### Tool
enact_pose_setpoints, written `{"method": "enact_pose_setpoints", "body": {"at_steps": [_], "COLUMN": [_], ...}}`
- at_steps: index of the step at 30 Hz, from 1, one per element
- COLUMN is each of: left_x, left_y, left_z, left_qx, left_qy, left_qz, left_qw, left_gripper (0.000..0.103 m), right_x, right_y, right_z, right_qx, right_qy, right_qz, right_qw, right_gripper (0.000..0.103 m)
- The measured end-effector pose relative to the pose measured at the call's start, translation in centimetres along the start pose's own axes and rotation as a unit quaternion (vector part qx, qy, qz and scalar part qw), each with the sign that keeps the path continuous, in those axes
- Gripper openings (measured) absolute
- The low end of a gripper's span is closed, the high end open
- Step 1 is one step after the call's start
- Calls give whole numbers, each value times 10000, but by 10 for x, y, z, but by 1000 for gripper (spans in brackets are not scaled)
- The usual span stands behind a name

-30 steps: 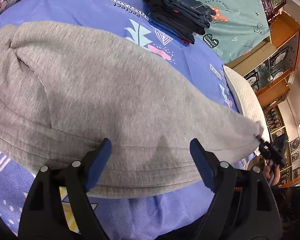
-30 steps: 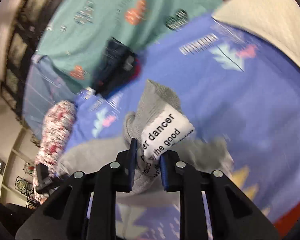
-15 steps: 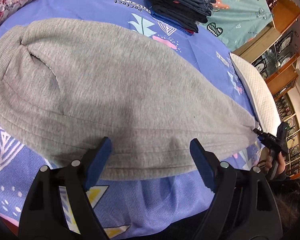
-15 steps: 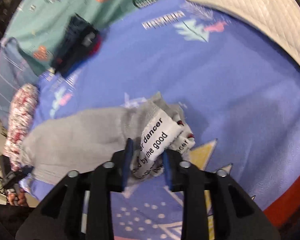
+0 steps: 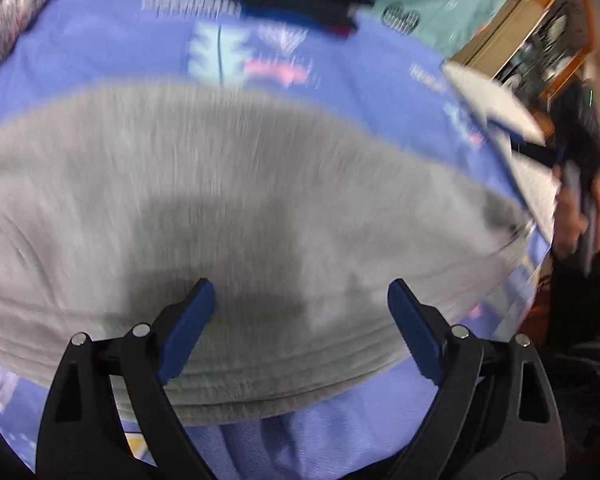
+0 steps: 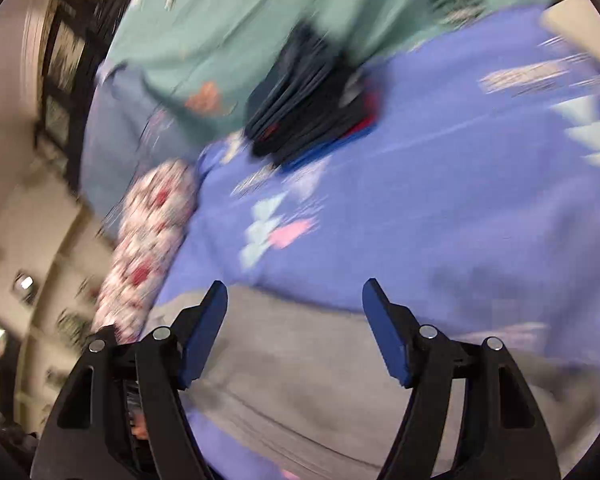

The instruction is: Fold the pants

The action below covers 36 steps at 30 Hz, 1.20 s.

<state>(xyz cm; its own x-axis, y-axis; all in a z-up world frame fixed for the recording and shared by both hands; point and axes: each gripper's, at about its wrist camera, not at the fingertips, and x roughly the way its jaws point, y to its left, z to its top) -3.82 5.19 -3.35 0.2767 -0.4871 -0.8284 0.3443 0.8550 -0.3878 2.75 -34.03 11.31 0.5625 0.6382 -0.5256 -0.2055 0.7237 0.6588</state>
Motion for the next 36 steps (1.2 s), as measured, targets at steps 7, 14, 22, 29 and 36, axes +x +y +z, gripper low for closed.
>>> {"method": "enact_pose_setpoints", "body": {"at_steps": [7, 14, 22, 29, 36], "left_x": [-19, -26, -3, -4, -3], "left_y": [9, 6, 27, 27, 26], "left_z": [-20, -7, 20, 10, 2], "left_qx": [-167, -54, -381, -282, -227], "left_qy": [-84, 84, 132, -67, -180], "left_qz": [-360, -254, -21, -130, -218], "left_qw": [9992, 9996, 9992, 9995, 9993], "left_gripper": [89, 90, 90, 90, 90], "right_x": [179, 220, 212, 214, 229], "right_y": [23, 33, 45, 52, 80], "right_z": [23, 6, -16, -25, -27], "right_qx": [37, 194, 291, 306, -28], "right_qy": [1757, 2773, 3464, 3837, 3664], "right_qz": [414, 1430, 2263, 2397, 2000], "right_qw": [9836, 9499, 9099, 8913, 9087], "right_gripper": [72, 73, 81, 89, 88]}}
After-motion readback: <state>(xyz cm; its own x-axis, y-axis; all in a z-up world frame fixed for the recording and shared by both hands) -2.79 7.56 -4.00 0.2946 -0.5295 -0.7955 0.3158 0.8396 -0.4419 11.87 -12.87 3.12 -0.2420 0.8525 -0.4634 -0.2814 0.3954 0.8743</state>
